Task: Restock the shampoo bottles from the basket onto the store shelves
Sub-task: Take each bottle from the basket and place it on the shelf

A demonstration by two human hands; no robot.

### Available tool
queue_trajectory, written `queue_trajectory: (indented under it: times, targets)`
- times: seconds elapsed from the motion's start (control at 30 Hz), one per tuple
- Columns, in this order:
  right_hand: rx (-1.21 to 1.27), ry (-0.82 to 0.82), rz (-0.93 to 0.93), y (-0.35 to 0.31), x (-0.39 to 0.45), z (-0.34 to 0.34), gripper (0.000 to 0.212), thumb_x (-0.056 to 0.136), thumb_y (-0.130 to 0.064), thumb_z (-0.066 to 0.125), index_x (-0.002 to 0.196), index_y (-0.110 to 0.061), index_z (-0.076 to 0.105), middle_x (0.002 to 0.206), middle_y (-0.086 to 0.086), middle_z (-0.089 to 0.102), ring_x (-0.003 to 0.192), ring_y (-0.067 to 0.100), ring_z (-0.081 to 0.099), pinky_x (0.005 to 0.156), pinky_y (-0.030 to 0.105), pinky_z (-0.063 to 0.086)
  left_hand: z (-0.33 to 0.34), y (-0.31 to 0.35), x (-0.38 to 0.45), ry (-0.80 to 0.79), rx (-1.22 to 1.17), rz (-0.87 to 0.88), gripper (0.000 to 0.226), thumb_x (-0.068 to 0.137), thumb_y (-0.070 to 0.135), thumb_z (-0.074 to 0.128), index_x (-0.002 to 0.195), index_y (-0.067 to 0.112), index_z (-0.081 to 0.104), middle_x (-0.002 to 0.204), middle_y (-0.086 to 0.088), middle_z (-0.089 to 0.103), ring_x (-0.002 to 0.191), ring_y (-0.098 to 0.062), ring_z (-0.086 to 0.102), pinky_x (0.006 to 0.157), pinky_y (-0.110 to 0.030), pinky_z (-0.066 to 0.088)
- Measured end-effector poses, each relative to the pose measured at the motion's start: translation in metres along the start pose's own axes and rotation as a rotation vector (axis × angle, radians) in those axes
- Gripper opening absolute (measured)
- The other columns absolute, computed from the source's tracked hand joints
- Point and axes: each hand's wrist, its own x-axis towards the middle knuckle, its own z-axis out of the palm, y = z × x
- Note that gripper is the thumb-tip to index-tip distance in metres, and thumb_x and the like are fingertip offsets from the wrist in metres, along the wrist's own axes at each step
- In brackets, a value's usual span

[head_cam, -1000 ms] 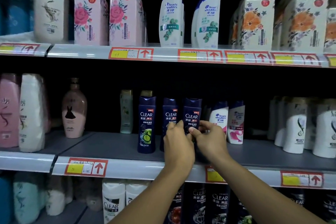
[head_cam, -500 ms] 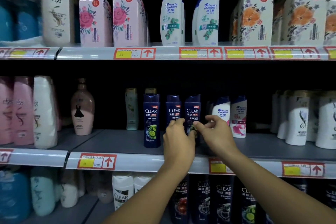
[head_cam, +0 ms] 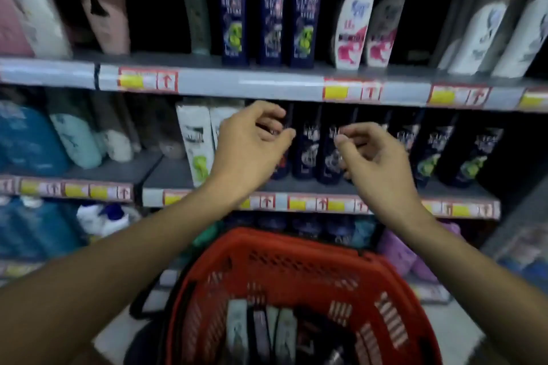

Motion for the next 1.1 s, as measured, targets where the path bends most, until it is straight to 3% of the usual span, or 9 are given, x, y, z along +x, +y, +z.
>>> queue_trajectory:
  times: [0.2,0.33,0.43,0.57,0.7,0.77,0.83,1.0,1.1]
  targets:
    - [-0.285,-0.252,0.280,0.137,-0.109,0.009,0.009,0.092,-0.018,0.069,0.084,-0.022,0.069,0.080,0.001,0.073,0.070,0.019,0.067,0.071,0.037,0.053,0.017,-0.085,-0.099,-0.315,0.054,-0.151,0.021,0.084,0.016,0.078,0.103,0.019,0.068,0.085,0.001,0.070,0.065,-0.012,0.065,0.067,-0.019,0.054]
    - [-0.443,-0.574,0.399,0.176,-0.141,0.017,0.007,0.090,-0.017,0.070,0.086,-0.013,0.074,0.079,-0.004,0.072,0.067,0.001,0.062,0.071,0.024,0.049,0.034,-0.149,-0.141,-0.487,0.156,-0.315,0.022,0.079,0.009,0.077,0.095,0.021,0.067,0.077,0.002,0.067,0.058,-0.005,0.056,0.063,-0.019,0.046]
    - [-0.586,-0.848,0.431,0.202,-0.158,0.025,0.004,0.091,-0.021,0.068,0.089,-0.019,0.070,0.084,0.000,0.072,0.077,0.016,0.066,0.073,0.030,0.051,0.046,-0.188,-0.165,-0.710,0.296,-0.503,0.019,0.081,0.012,0.075,0.095,0.023,0.067,0.083,0.005,0.070,0.071,-0.005,0.064,0.063,-0.016,0.045]
    - [-0.811,-1.260,0.623,0.254,-0.174,0.043,0.026,0.092,-0.024,0.070,0.108,-0.004,0.071,0.109,0.017,0.073,0.099,0.032,0.068,0.074,0.031,0.049,0.052,-0.209,-0.177,-0.954,0.376,-0.633,0.022,0.084,0.014,0.076,0.104,0.021,0.067,0.098,0.002,0.071,0.086,-0.013,0.067,0.070,-0.024,0.050]
    - [-0.917,-1.015,0.605,0.312,-0.197,0.045,0.054,0.085,-0.022,0.076,0.134,-0.008,0.056,0.131,0.018,0.057,0.117,0.036,0.059,0.089,0.032,0.049,0.054,-0.212,-0.182,-1.091,0.424,-0.635,0.027,0.085,0.017,0.075,0.110,0.023,0.067,0.101,0.001,0.071,0.089,-0.016,0.068,0.077,-0.032,0.057]
    - [-0.973,-1.097,0.575,0.335,-0.219,0.041,0.065,0.088,-0.026,0.072,0.144,-0.007,0.043,0.141,0.019,0.048,0.126,0.038,0.052,0.103,0.039,0.045,0.053,-0.212,-0.185,-1.140,0.433,-0.612,0.027,0.086,0.018,0.074,0.111,0.026,0.066,0.104,0.001,0.071,0.086,-0.015,0.068,0.077,-0.031,0.057]
    - [-0.957,-1.176,0.604,0.348,-0.234,0.039,0.078,0.086,-0.022,0.073,0.151,-0.006,0.032,0.145,0.019,0.048,0.127,0.036,0.053,0.102,0.042,0.047,0.052,-0.213,-0.190,-1.158,0.414,-0.596,0.029,0.088,0.018,0.072,0.116,0.024,0.066,0.106,0.004,0.070,0.084,-0.010,0.065,0.070,-0.024,0.051]
    - [-0.709,-1.072,0.539,0.352,-0.221,0.045,0.071,0.080,-0.013,0.081,0.144,-0.013,0.050,0.144,0.011,0.055,0.130,0.030,0.055,0.105,0.034,0.043,0.049,-0.214,-0.199,-1.196,0.406,-0.553,0.034,0.092,0.016,0.068,0.125,0.024,0.062,0.111,0.004,0.066,0.090,-0.011,0.063,0.071,-0.020,0.043]
    - [-0.609,-1.142,0.512,0.332,-0.210,0.051,0.066,0.082,-0.018,0.082,0.141,-0.021,0.054,0.138,-0.004,0.059,0.125,0.018,0.058,0.097,0.024,0.042,0.051,-0.214,-0.200,-1.236,0.377,-0.542,0.036,0.092,0.017,0.070,0.126,0.024,0.062,0.111,0.005,0.064,0.093,-0.011,0.062,0.074,-0.021,0.045]
